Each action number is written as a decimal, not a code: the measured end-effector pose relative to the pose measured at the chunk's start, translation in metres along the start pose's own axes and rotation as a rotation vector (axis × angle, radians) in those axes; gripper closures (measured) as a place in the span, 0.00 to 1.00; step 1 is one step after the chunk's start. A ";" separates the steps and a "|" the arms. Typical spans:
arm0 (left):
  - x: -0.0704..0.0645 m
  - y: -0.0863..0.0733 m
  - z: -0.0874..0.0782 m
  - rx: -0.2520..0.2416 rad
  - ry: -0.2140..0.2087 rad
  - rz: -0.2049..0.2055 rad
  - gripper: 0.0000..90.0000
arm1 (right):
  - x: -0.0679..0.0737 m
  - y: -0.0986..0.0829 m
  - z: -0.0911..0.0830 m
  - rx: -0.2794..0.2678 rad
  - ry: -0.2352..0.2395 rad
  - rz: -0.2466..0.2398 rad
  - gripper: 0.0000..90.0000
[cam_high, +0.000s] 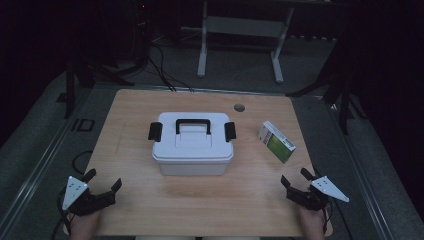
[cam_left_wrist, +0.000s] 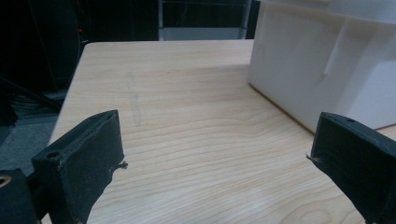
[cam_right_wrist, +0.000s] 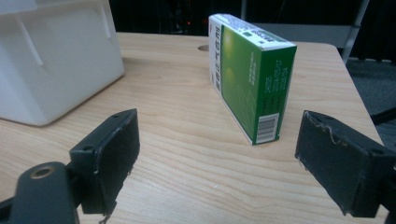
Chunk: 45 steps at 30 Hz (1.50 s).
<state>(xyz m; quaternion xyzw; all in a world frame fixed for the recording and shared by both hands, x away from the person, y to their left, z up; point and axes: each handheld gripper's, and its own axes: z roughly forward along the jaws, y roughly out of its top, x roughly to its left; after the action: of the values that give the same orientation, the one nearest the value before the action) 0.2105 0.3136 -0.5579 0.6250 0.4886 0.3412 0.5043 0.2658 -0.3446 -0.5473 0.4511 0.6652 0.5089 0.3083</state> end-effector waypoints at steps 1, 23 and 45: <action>0.003 0.000 0.000 0.003 -0.007 -0.010 0.03 | 0.000 0.000 0.000 0.007 0.005 0.003 0.15; 0.001 0.018 0.016 0.068 -0.101 -0.004 0.23 | 0.025 0.025 0.019 0.056 0.133 -0.053 0.51; -0.024 0.035 0.072 0.232 -0.227 0.038 0.86 | 0.061 0.040 0.067 0.108 0.195 -0.170 1.00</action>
<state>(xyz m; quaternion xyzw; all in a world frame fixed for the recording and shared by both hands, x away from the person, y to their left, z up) 0.2788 0.2683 -0.5409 0.7226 0.4528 0.2194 0.4741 0.3112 -0.2593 -0.5257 0.3576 0.7542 0.4857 0.2595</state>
